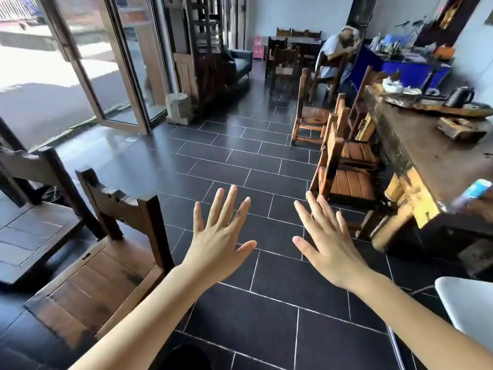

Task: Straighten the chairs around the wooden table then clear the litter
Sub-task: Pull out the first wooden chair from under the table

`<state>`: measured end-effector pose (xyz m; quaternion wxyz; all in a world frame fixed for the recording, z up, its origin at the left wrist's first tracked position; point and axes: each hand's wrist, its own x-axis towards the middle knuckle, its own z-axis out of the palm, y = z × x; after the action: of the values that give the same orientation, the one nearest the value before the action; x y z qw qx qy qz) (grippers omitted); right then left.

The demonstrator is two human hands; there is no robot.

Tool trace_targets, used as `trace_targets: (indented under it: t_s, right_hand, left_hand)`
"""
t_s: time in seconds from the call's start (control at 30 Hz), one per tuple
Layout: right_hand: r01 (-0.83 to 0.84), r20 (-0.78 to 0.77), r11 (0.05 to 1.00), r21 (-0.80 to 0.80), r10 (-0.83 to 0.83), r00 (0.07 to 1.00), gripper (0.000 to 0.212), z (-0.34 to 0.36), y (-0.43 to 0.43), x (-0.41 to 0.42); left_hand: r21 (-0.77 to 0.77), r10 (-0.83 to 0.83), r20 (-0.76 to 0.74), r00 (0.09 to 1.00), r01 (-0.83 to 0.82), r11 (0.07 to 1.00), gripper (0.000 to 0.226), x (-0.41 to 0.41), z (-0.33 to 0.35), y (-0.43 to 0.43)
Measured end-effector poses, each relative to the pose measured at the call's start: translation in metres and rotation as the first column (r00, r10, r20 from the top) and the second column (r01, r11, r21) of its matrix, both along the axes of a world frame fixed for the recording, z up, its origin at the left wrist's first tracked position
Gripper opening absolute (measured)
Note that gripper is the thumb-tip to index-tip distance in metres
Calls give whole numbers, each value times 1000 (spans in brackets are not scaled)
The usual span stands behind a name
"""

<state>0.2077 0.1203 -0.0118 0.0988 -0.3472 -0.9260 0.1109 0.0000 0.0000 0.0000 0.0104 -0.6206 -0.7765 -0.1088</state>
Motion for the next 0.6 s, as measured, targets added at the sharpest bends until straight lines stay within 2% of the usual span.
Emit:
trace_targets:
  t_s: [0.2, 0.43, 0.6]
  right_hand:
    - [-52, 29, 998, -25, 53, 998, 69, -18, 85, -68]
    - [-58, 67, 996, -60, 62, 996, 67, -29, 231, -179]
    - [-162, 80, 985, -53, 166, 983, 70, -27, 310, -268]
  left_hand:
    - [-47, 22, -44, 999, -24, 999, 79, -51, -18, 102]
    - [-87, 81, 26, 996, -78, 993, 81, -150, -38, 244]
    - [-120, 172, 70, 983, -163, 979, 82, -223, -38, 301]
